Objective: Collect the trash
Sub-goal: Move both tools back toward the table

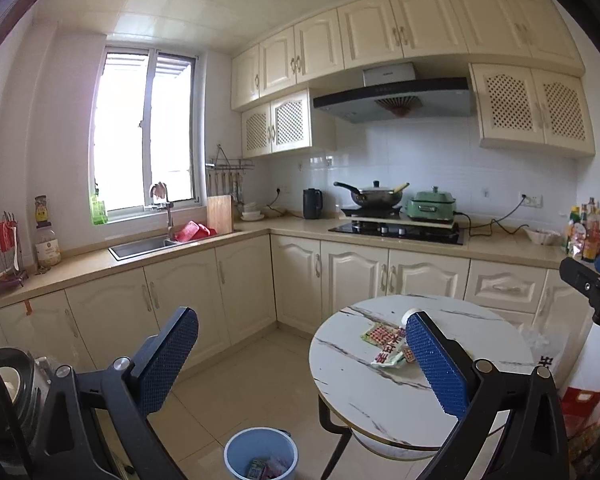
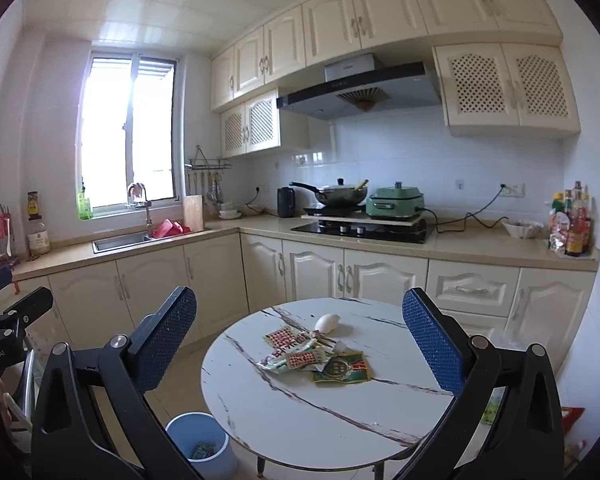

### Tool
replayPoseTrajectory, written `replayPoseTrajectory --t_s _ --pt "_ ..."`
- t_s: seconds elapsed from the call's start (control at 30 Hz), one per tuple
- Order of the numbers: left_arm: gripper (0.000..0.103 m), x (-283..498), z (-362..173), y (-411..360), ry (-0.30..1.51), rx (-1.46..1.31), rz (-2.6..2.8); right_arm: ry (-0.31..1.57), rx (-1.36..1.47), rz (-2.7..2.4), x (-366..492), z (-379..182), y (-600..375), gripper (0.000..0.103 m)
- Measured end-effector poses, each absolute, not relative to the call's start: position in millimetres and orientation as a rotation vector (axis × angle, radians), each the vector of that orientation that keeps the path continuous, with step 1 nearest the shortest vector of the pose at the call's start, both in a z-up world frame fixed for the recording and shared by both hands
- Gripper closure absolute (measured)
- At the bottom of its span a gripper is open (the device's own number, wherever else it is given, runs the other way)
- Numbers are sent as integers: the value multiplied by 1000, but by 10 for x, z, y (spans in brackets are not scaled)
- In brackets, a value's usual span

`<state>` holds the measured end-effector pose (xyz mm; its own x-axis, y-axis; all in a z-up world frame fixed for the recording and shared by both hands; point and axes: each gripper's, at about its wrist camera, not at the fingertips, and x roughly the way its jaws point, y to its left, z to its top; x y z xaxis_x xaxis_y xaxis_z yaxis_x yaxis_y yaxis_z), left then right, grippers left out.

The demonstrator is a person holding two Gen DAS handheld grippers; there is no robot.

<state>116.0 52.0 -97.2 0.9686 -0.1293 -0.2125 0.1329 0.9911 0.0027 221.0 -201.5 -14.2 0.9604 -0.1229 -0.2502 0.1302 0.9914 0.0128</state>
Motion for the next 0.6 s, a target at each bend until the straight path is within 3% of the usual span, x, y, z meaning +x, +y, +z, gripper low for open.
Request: replayPoseTrajectory --t_s 0.6 --pt "1 3719 -1385 -755 588 163 -403 677 73 -223 3756 -1666 -3225 0"
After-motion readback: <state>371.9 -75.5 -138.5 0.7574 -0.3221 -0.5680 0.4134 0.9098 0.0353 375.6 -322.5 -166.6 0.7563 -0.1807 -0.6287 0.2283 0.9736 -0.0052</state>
